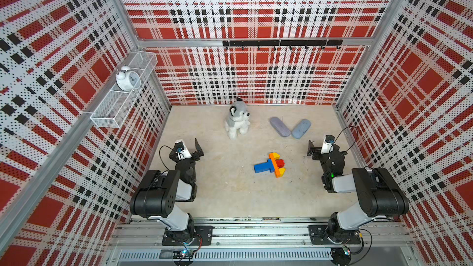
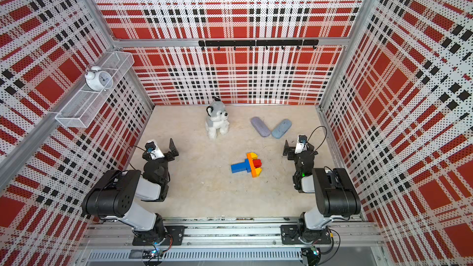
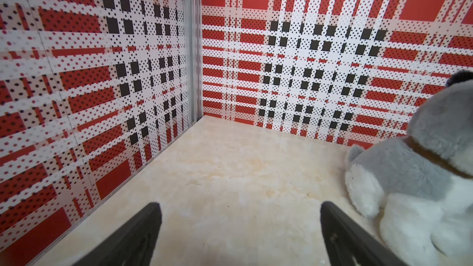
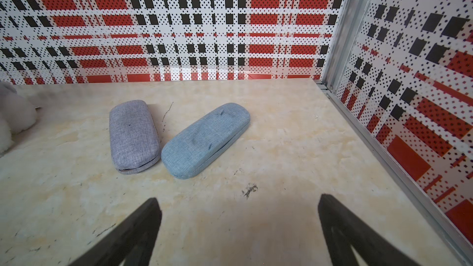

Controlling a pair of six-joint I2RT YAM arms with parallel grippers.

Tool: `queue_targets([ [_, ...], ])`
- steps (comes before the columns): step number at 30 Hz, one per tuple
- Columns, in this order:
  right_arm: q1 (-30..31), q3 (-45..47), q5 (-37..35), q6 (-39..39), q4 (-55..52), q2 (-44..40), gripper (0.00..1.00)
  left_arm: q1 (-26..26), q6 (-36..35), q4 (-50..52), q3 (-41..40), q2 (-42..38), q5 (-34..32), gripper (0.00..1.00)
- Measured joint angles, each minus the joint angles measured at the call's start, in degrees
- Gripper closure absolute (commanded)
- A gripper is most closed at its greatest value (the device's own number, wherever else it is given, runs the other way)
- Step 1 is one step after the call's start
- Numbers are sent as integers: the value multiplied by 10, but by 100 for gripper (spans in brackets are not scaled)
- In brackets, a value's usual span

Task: Assemble a fork with lego
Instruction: Reset both arms

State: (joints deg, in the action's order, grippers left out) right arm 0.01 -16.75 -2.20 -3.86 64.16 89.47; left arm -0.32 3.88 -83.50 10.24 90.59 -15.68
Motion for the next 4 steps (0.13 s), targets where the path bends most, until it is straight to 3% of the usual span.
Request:
queue_targets([
  [4, 2, 0, 0, 0, 0, 0, 0, -2, 0, 5, 1, 0, 0, 2],
])
